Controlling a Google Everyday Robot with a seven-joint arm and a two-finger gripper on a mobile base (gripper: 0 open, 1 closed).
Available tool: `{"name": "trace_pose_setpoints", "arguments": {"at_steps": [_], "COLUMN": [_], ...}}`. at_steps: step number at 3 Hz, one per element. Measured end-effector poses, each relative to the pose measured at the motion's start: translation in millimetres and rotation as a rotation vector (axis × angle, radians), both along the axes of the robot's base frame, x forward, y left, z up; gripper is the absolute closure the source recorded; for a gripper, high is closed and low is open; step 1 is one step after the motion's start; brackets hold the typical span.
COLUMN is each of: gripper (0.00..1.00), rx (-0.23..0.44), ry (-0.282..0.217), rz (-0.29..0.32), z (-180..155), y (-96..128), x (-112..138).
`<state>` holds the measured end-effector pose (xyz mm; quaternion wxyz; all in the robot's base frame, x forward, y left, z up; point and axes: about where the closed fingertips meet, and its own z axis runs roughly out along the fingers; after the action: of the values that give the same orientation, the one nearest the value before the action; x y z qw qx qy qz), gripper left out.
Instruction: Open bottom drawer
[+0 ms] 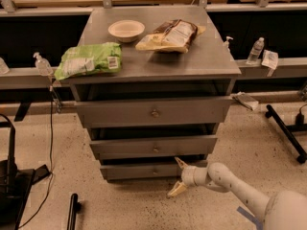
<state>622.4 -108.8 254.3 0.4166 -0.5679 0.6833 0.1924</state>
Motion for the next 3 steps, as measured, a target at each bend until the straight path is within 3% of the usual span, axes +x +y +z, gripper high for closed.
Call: {"name": "trace_pose_setpoints", "arguments": {"at_steps": [1, 3], "gripper": [0.0, 0.0], "rx": [0.046, 0.095], "ry": [-0.022, 0.04], "rz": [-0.002, -0.023], "z": [4, -21], "y": [-7, -15], "x": [18, 55]}}
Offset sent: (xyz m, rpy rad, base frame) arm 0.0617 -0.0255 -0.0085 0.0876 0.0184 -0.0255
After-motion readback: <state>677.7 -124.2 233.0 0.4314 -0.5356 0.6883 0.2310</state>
